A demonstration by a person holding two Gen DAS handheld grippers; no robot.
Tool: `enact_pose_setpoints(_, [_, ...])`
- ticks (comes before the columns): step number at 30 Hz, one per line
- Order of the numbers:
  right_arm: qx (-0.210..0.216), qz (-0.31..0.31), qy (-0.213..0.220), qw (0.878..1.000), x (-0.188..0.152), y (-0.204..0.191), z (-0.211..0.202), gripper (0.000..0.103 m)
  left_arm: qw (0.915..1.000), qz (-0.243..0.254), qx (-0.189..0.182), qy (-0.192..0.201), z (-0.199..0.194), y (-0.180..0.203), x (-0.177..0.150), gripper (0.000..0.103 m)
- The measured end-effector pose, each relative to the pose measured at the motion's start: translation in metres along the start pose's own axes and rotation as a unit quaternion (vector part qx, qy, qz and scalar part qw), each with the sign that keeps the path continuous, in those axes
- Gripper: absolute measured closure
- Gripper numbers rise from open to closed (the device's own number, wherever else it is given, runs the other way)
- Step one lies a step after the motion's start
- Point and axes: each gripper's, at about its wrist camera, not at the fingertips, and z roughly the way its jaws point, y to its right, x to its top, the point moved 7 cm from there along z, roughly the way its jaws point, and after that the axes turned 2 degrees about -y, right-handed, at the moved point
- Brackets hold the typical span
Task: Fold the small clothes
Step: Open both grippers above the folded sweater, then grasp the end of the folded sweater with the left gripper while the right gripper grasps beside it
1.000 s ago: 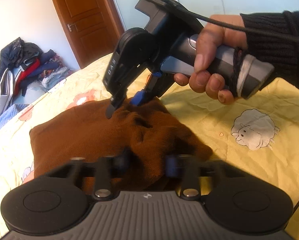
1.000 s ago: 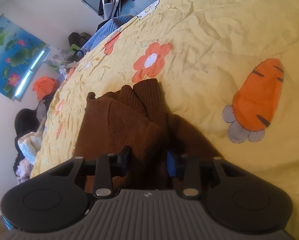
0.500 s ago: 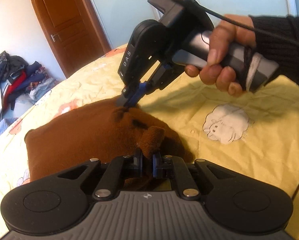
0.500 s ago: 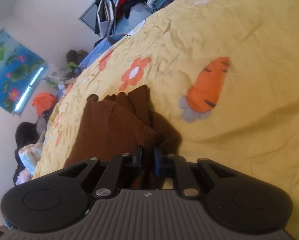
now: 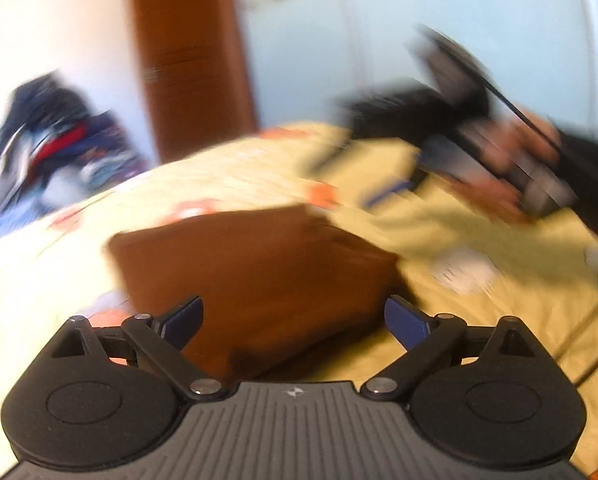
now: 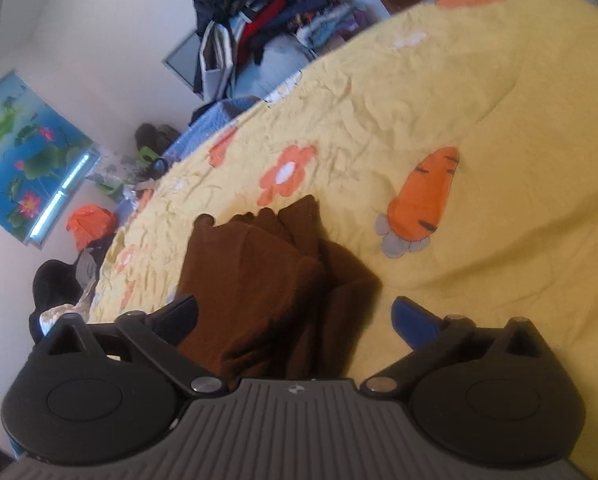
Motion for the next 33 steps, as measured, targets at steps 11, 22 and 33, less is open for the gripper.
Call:
enact_pose_setpoints(11, [0.004,-0.003,-0.058,0.998,-0.044,-0.016,0.03,0.0,0.8728,-0.436,-0.17,-0.138,0.099,-0.114,-0.027,0.026])
enact_pose_setpoints(22, [0.057,0.012,-0.089,0.994,-0.069,-0.045,0.042,0.054,0.9264,-0.327,-0.119,-0.144,0.046,-0.108,-0.027,0.074])
enact_pose_setpoints(33, [0.049,0.009,0.017,0.999,-0.011,-0.057,0.011,0.006,0.94,-0.334,-0.015,-0.069,0.045,-0.166,-0.007,0.019])
